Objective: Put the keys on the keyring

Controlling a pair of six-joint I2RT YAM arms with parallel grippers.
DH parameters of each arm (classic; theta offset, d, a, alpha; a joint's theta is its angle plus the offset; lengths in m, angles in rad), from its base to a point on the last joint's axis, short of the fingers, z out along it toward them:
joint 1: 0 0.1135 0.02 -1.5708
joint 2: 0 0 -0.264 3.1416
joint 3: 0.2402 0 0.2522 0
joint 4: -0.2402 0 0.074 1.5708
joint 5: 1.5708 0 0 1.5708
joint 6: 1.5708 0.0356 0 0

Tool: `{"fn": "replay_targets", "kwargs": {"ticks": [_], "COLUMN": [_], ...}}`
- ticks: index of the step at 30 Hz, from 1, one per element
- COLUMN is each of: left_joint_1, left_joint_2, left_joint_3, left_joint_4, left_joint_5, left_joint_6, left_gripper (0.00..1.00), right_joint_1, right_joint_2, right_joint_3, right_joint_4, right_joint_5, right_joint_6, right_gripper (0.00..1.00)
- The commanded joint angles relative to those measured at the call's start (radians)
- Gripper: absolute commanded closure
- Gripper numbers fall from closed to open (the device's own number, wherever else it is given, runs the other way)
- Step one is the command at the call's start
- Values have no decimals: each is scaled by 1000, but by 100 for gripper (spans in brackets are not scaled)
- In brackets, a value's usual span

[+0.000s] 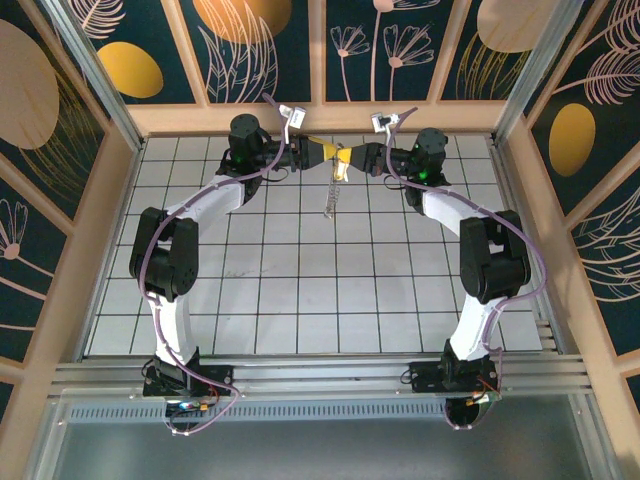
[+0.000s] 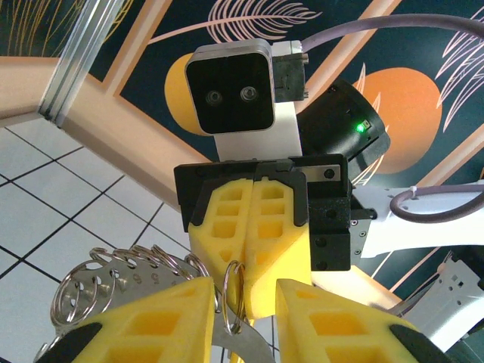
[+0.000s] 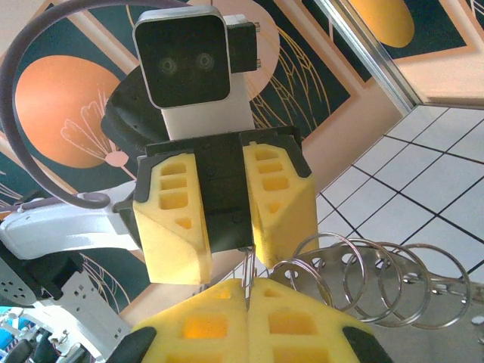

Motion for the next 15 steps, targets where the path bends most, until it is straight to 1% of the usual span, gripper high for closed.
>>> {"fn": "replay_targets", "kwargs": {"ticks": [1,5,7,12,15], "left_joint_1": [-1,-1,-1,-1,-2], "left_joint_2": [12,8,7,5,4], "left_joint_3": [22,11,7,-2,-5], "left_joint_4": [52,60,66,81,87], "left_joint_5": [24,25,29,29,26], "left_joint_6": [-12,-14,-16,-19,-21], "left_gripper": [75,80,87,89,87], "right_joint_1": [8,10,9,10,10], "right_joint_2": [9,13,13,15,16], "right_joint_3": [36,35,35,36,36], "right_joint_4": [44,46,49,57,63], "right_joint_5": [14,13,13,13,11], "right_joint_6": [-10,-8,-8,1,7], "right_gripper": [100,100,100,100,100]}}
